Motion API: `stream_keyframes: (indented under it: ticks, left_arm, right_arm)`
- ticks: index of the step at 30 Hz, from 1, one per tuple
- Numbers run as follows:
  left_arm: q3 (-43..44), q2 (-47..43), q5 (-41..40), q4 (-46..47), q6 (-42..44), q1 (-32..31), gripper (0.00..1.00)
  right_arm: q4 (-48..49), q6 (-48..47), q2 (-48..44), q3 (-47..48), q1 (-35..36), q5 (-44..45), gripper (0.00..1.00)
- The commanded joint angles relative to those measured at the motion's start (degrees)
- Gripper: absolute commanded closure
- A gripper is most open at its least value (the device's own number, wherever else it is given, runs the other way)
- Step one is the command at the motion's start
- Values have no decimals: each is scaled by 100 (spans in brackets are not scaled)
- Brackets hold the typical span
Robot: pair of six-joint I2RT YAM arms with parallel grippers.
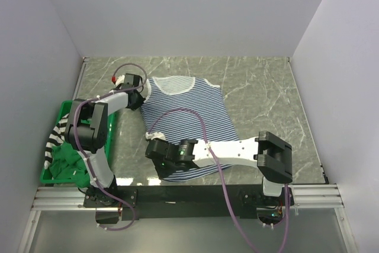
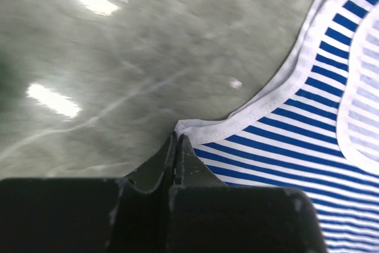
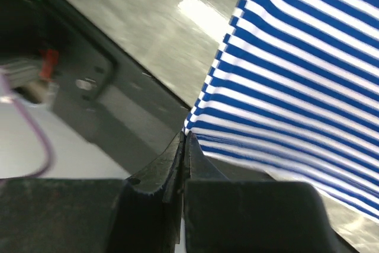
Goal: Fold and stack the tank tops
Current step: Fold the tank top
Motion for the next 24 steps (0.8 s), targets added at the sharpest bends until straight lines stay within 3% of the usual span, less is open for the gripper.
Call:
stream_keyframes:
  ticks: [1,8,15,24]
  left_arm:
    - [350,-213,-829,-808,-62,96,99]
    - [580,-353,-839,-967,-54,79,99]
    - [860,-450,-619,-1019,-142,-175,99]
    - [1915,164,-601,-1389,-309,-826,99]
  right_arm:
    - [212,-19,120,668,-33,-177,100]
    - [484,69,96,759,-199,-485,100]
    - [1187,455,-793,-550,-673,-556,100]
    - [1601,904,-1733,-1922,-999,-284,100]
